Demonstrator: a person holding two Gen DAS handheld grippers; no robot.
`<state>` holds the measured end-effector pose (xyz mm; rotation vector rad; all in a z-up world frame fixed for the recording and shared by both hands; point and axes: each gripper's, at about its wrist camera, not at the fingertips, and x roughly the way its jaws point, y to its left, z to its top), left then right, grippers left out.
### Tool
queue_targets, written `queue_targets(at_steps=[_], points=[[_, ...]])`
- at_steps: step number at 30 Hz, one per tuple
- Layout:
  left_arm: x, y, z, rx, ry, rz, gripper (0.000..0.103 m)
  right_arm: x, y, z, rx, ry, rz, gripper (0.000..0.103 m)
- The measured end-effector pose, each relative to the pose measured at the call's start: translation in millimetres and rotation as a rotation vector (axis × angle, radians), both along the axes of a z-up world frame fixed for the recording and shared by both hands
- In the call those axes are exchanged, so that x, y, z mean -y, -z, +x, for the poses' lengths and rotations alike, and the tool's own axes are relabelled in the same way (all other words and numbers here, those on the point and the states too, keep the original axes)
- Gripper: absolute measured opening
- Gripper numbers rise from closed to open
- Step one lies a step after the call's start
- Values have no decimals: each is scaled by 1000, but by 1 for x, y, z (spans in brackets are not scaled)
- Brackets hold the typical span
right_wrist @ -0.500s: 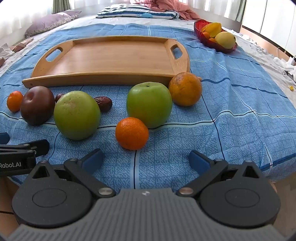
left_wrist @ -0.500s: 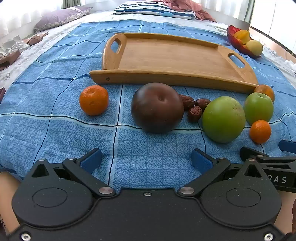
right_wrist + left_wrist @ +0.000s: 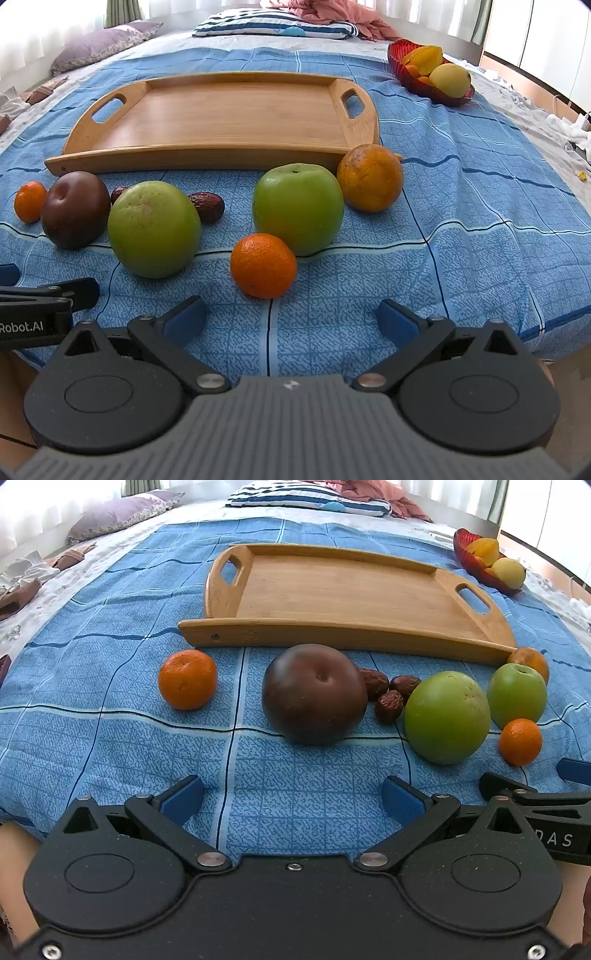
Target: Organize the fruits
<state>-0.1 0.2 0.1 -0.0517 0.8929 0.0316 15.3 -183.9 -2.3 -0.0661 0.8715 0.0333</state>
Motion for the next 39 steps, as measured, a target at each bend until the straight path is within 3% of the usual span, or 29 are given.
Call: queue_targets(at_steps=[39], points=[[-2,0,1,-2,0,3,103,-1,-1,-3,6,0,-1,103]])
